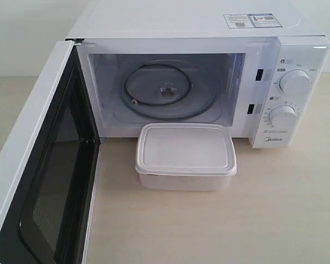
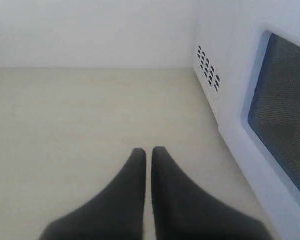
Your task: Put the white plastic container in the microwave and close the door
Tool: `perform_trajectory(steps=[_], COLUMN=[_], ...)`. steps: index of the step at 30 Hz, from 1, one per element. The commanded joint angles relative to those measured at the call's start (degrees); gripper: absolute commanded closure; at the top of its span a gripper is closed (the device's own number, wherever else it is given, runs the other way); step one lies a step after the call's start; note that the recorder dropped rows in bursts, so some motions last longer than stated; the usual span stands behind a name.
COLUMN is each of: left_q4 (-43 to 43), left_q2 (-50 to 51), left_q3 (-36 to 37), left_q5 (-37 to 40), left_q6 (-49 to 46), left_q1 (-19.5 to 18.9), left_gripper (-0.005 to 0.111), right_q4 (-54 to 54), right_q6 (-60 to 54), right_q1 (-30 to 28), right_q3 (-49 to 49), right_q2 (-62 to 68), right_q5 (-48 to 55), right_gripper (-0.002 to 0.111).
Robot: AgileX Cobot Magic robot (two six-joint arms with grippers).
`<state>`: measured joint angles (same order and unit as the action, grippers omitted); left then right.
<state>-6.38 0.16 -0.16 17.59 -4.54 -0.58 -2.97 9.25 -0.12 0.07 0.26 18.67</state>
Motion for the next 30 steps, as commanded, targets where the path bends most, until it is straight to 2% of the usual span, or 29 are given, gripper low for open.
perform_trajectory(steps=[1, 27, 30], left_q4=[-0.30, -0.30, -0.30], left_q2=[-0.16, -0.16, -0.16], left_q3=[0.16, 0.16, 0.16], left_q5=[-0.03, -0.03, -0.03], left_q6=[-0.20, -0.20, -0.20], left_q1=[-0.16, -0.16, -0.16], left_gripper=[0.102, 0.102, 0.102], right_q4=[-0.42, -0.42, -0.42], right_q6=[-0.17, -0.17, -0.35], right_q1=[-0.03, -0.03, -0.03], right_q3=[-0.07, -0.07, -0.07], right_q2=[-0.26, -0.26, -0.26], right_q5=[-0.39, -0.27, -3.29], right_gripper=[0.108, 0.108, 0.108])
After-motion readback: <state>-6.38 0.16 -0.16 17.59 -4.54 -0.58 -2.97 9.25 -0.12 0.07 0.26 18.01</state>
